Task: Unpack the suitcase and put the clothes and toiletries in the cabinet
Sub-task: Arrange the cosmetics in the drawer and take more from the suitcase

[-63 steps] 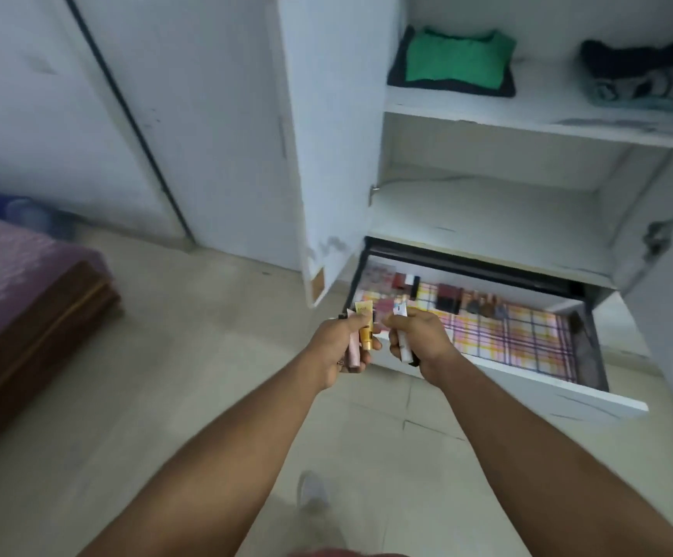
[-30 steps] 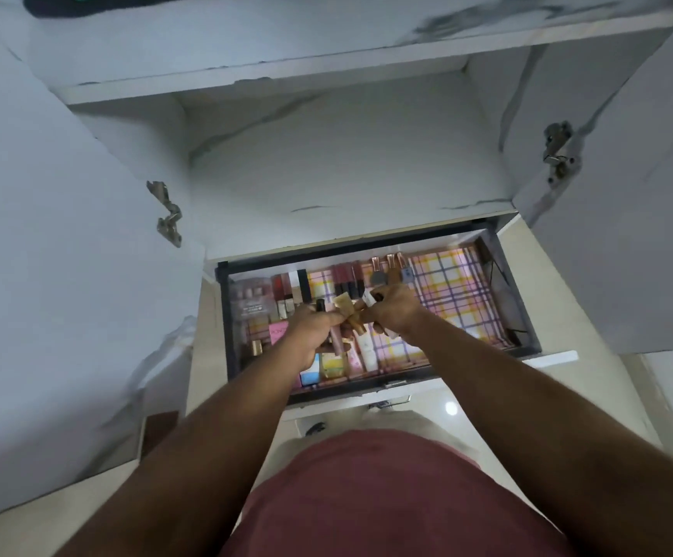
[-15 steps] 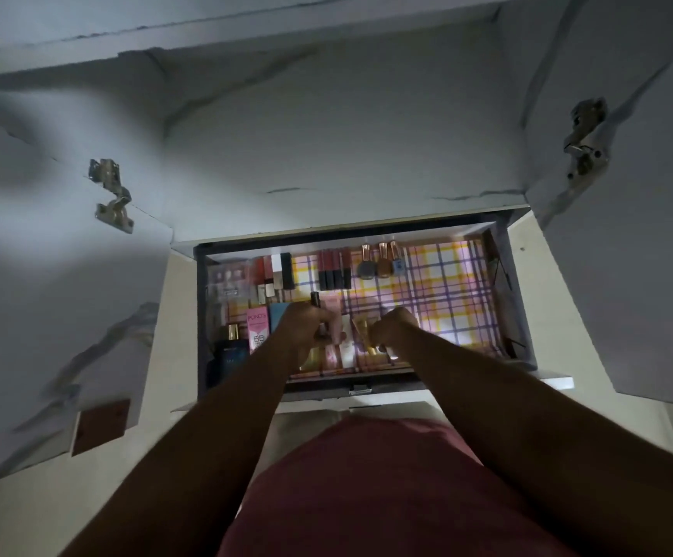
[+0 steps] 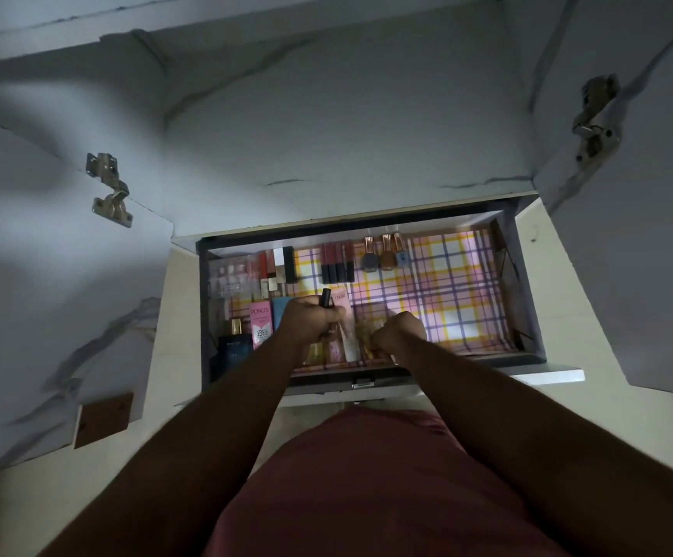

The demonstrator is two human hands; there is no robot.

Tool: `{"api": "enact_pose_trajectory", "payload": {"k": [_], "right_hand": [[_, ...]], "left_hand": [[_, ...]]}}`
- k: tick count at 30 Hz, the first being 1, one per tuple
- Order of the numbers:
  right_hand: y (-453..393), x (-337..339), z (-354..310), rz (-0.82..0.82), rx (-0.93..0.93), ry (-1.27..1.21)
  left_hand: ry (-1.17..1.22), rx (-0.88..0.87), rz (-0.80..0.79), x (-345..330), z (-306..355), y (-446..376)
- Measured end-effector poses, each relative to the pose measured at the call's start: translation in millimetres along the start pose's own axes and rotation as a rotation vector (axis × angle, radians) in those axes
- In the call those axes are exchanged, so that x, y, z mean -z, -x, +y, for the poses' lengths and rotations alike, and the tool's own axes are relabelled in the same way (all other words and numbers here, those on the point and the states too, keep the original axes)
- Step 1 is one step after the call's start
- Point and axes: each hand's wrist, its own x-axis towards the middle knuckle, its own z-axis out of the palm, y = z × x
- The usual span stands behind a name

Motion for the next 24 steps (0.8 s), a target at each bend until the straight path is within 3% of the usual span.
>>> {"api": "enact_pose_trajectory", "payload": {"k": [6, 10, 12, 18, 24], "right_hand": [[3.9, 14.2, 4.8, 0.007, 0.083, -0.105], [14.6, 35.8, 0.7, -0.236, 0.177, -0.591], [20.0, 45.5, -1.5, -0.364, 0.227, -0.651], [7.7, 55.5, 5.0, -0.322, 0.245, -0.549], [-7.3, 42.1, 16.1, -0.094, 0.206, -0.057]], "left_hand": [[-0.016, -0.018, 0.007, -5.4, -6.8, -0.8], [-0.021, -0.025, 0.047, -11.6, -7.4, -2.1], [-0.016, -0.022, 0.049, -18.4, -6.5, -3.3], [0.021, 0.024, 0.042, -33.0, -10.9, -6.2], [0.169, 0.162, -0.017, -25.2, -5.5, -7.1]]}}
